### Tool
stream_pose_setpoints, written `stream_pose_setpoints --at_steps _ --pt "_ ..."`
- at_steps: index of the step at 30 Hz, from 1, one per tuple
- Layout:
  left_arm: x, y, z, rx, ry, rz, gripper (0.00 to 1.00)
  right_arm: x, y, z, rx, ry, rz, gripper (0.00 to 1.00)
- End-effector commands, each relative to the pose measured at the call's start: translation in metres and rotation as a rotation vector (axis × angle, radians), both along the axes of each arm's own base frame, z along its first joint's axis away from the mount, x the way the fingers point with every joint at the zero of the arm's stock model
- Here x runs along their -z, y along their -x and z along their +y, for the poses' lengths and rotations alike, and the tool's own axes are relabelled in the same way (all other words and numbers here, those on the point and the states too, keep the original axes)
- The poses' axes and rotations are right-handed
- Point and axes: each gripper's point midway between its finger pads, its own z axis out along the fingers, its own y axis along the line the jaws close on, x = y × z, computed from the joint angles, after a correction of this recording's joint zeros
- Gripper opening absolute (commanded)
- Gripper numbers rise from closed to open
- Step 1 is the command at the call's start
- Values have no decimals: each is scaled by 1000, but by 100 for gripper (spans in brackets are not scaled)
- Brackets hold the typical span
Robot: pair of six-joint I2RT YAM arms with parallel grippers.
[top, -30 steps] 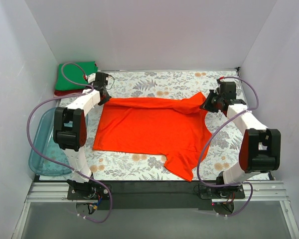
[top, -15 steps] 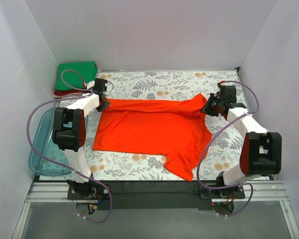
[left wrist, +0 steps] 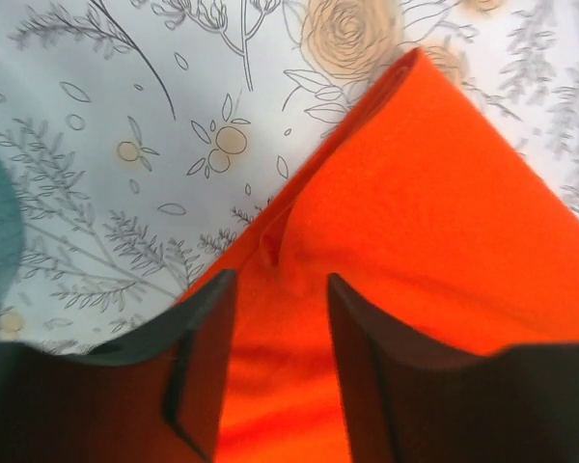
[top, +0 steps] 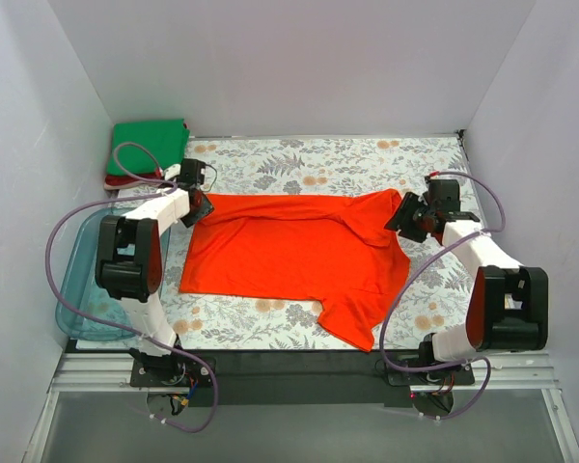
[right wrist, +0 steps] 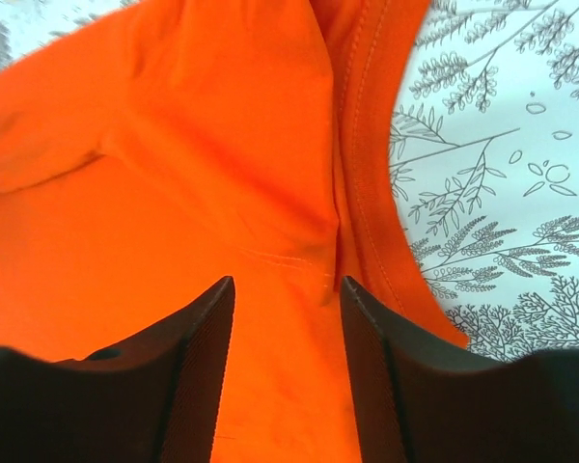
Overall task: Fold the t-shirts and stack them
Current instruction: Fold the tshirt
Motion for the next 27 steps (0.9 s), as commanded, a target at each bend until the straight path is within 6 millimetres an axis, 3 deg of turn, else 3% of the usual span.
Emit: stream_pose_setpoints --at_steps 1,5,11,19,24,27 --pt "-62 -6 4 -7 18 -159 45 -27 -8 -1 -15 7 -115 53" --pt "-70 15 -3 20 49 -169 46 -23 7 8 -60 -4 -120 43" --pt "-41 65 -7 21 73 -99 34 19 49 4 -27 4 -7 37" --pt "-11 97 -6 16 77 -16 29 59 71 -31 110 89 104 34" --pt "-9 100 -5 12 75 -11 29 83 87 -59 244 55 198 34" --pt "-15 95 -6 9 77 -29 29 83 89 -93 389 60 201 34"
